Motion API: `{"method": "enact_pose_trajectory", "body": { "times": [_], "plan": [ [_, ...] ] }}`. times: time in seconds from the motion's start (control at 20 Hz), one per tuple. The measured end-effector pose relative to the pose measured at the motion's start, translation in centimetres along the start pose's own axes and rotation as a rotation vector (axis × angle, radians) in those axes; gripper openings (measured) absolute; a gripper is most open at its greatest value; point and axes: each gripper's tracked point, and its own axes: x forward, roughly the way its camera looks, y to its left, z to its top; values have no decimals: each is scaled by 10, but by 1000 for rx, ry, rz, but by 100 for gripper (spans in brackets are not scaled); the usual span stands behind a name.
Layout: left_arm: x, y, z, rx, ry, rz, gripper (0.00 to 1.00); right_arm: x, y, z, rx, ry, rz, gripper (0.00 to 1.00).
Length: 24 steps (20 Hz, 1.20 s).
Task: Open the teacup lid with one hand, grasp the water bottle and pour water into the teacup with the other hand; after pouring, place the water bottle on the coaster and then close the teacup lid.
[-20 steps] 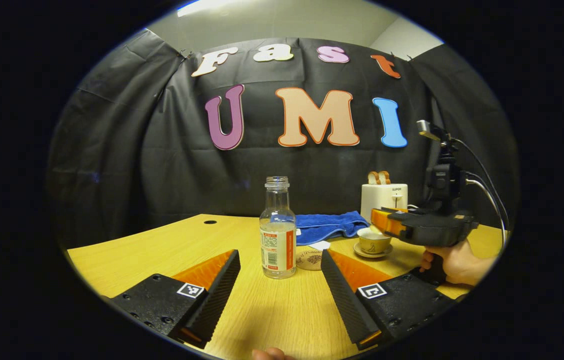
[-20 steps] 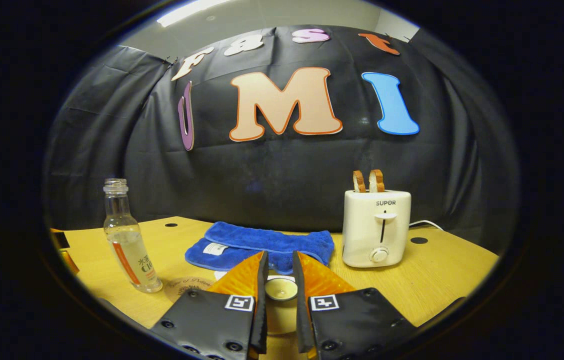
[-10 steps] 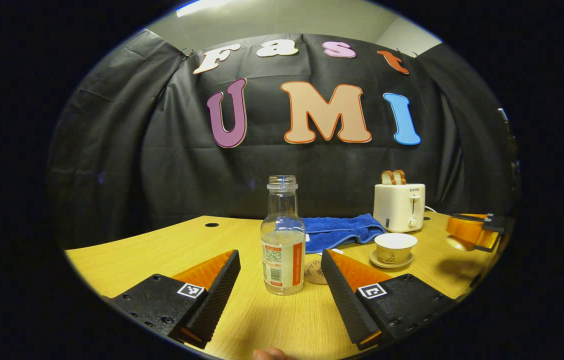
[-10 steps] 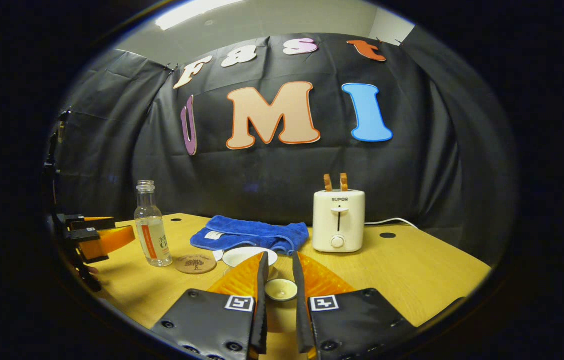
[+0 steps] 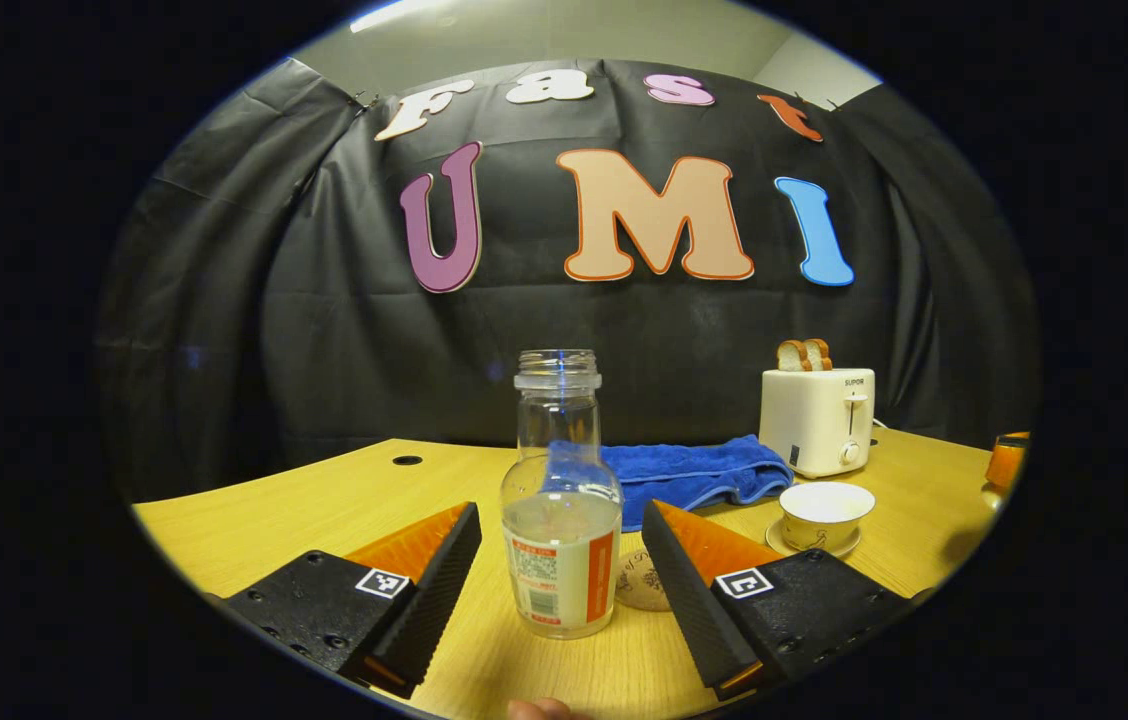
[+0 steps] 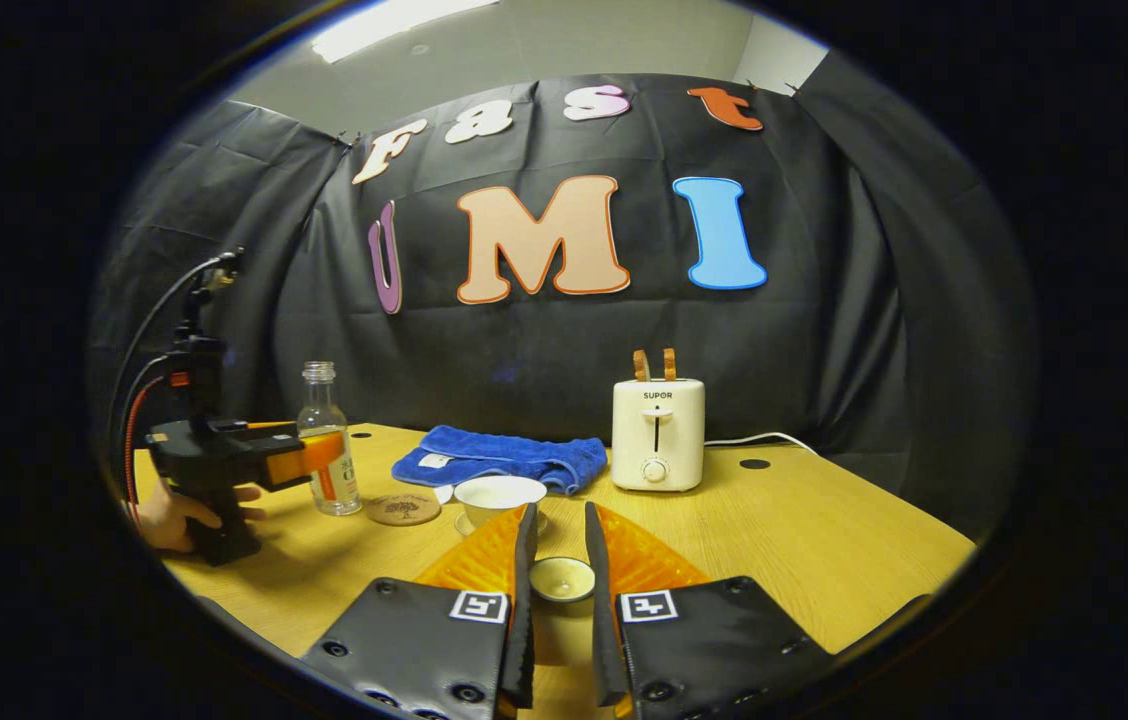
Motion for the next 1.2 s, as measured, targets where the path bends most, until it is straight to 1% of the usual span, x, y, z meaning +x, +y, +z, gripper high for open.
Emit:
{"method": "enact_pose_trajectory", "body": {
  "times": [0.2,0.35,0.5,0.55,0.7,0.8,0.9,0.95,1.0,1.05,1.15,1.2],
  "plan": [
    [21,1,1,2,1,8,94,-2,0,-1,0,-1,-5,27],
    [32,-1,0,1,0,-5,94,-1,-1,0,1,-1,-5,27],
    [38,-6,0,-3,6,-36,94,-3,0,0,0,-1,-2,27],
    [38,-5,-1,-1,4,-31,74,-3,-1,1,2,-1,-5,27],
    [37,-2,0,-2,2,-20,73,-3,1,-2,1,3,7,27],
    [37,-3,0,-1,5,-18,72,-5,-3,-2,1,3,1,27],
    [39,-6,-2,31,23,-13,72,-8,-10,-1,1,4,-12,27],
    [39,-11,-3,75,24,-16,71,-9,-14,0,2,4,-19,26],
    [43,-13,-2,147,25,-17,71,-10,-19,-1,2,3,-27,26],
    [44,-17,-3,243,33,-17,71,-10,-24,0,2,2,-36,27],
    [54,-22,-9,490,42,-27,71,-10,-31,0,2,1,-50,27],
    [57,-25,-13,612,52,-47,71,-11,-34,-1,3,0,-55,26]
  ]
}}
